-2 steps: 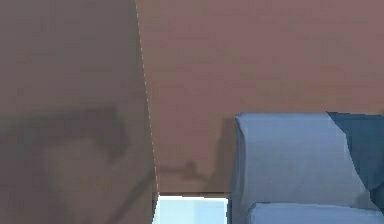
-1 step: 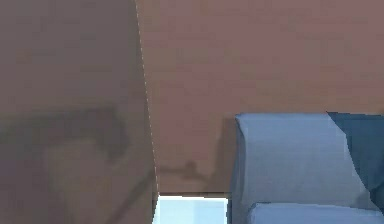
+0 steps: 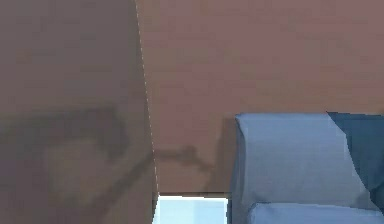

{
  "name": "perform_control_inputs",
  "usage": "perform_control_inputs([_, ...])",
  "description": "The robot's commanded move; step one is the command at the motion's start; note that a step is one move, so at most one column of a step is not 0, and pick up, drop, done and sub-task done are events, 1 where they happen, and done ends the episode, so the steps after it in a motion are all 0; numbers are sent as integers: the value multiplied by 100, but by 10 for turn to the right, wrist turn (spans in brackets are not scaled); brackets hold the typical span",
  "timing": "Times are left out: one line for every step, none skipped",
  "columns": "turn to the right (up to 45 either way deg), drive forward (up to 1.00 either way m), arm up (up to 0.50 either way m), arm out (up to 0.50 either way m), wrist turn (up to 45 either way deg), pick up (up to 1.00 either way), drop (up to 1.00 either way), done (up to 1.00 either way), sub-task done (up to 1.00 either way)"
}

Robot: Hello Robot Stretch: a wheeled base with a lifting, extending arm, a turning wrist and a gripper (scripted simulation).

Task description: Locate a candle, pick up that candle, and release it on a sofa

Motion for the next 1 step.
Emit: perform_control_inputs([0,0,0,-8,0,0,0,0,0])
